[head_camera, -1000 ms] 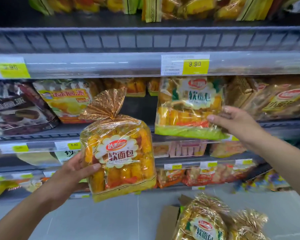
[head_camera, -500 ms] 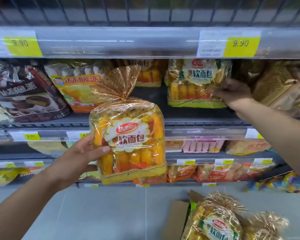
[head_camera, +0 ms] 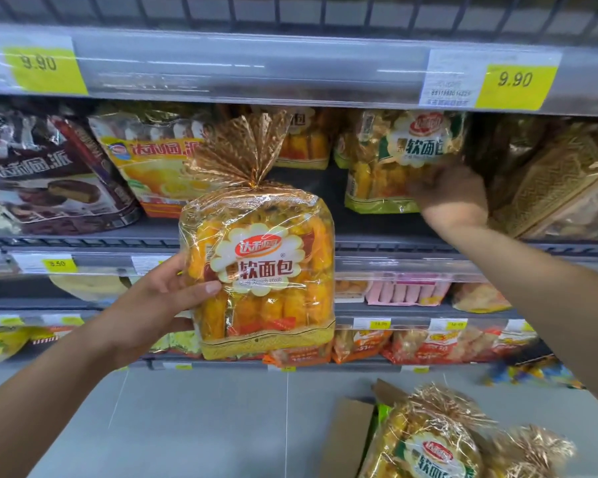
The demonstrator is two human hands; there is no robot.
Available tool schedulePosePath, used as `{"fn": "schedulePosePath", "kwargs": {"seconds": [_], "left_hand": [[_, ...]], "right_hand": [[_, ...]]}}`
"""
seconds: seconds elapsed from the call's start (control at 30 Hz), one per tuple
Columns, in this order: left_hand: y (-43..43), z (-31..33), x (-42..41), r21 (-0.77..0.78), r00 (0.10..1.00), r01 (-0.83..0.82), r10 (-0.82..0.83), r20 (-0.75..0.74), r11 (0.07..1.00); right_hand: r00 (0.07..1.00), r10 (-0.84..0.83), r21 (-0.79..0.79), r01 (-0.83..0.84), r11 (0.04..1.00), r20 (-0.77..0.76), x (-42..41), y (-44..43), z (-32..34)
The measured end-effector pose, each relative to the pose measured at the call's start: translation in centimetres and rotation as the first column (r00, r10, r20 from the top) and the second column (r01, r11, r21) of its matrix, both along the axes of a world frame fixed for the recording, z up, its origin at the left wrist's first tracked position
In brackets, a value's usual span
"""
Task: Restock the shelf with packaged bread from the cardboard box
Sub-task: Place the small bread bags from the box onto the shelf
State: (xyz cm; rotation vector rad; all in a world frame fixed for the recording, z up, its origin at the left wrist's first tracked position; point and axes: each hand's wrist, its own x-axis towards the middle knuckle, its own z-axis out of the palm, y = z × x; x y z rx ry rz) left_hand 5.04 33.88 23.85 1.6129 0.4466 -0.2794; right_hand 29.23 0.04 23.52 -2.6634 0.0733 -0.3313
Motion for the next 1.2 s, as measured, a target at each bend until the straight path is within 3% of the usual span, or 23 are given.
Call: {"fn": "schedulePosePath", "kwargs": {"seconds": [0.1,0.33,0.47,0.73,0.9,1.07,1.2], "left_hand": [[0.0,0.0,0.0,0.009,1.000,0.017,-0.017,-0.003,1.000],[0.7,0.4,0.2,-0.019,1.000,0.011,-0.010,0.017,1.000],[1.1,1.0,0.6,-0.011,1.000,0.015,-0.015,0.026,1.000],[0.3,2.0,1.4,-0.023,0.997,0.049,-0.048,0.058,0.999],[-0.9,2.3,1.9,-0.061,0.997,0.043,-0.039,0.067,0.997],[-2.3,2.6,3.0,-0.150,0.998,0.018,-0.008,0.067,0.989],[-3.4,3.2,4.4,-0.218,0.998,-0.012,0.025,0.057,0.976]], "right_hand": [[0.950,0.217,-0.217,-0.266,0.939,-0.224,-0.4,1.7,-0.6],[0.898,0.224,-0.097,-0.279,0.955,-0.378,1.1,3.1,-1.8],[0.864,0.299,0.013,-0.322,0.947,-0.404,2.1,2.8,-1.7],[0.869,0.347,0.047,-0.354,0.934,-0.352,1.0,1.4,-0.8],[0.879,0.450,0.244,-0.408,0.880,-0.155,-3.6,1.0,0.9],[0.785,0.577,0.589,-0.362,0.722,-0.225,-9.3,1.1,2.6],[0.739,0.630,0.687,-0.331,0.647,-0.238,-11.0,0.9,3.2]]}}
